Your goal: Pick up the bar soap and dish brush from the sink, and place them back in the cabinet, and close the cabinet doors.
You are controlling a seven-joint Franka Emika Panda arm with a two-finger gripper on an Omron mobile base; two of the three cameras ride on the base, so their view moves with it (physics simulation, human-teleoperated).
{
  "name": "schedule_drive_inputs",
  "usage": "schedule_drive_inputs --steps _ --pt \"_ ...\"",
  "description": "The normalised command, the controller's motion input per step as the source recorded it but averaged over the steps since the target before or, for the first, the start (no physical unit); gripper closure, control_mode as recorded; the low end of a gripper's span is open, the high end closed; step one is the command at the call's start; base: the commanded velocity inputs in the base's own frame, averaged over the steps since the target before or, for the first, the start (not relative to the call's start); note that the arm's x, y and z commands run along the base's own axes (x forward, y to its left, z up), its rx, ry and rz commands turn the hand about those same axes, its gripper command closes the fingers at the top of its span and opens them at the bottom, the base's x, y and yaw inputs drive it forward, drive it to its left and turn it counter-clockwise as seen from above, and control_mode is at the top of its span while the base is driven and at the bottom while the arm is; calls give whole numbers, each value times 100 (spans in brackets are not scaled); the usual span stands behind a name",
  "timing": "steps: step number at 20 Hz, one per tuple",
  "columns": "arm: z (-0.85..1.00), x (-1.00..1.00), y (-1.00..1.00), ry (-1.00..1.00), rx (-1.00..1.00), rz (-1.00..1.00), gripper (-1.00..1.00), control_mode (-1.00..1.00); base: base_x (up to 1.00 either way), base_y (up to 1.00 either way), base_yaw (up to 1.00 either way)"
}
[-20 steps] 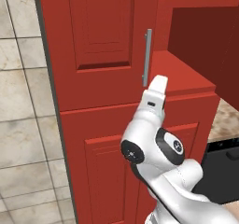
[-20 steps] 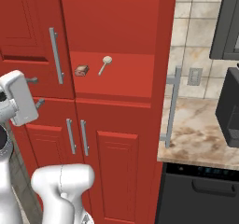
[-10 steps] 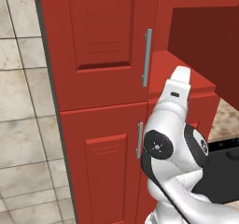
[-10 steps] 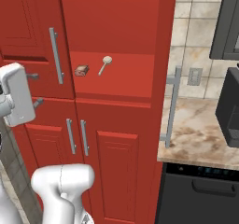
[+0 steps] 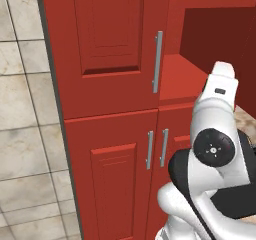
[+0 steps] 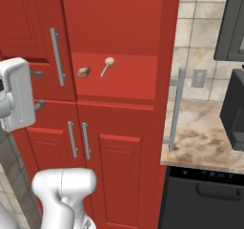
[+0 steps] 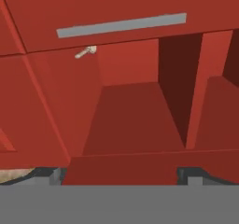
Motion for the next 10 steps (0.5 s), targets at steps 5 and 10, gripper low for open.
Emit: schedule_drive_inputs --steps 5,10 --pt "2 -35 -54 0 0 10 -100 -100 0 0 0" --pt "0 -39 -59 0 0 12 -100 -100 0 0 0"
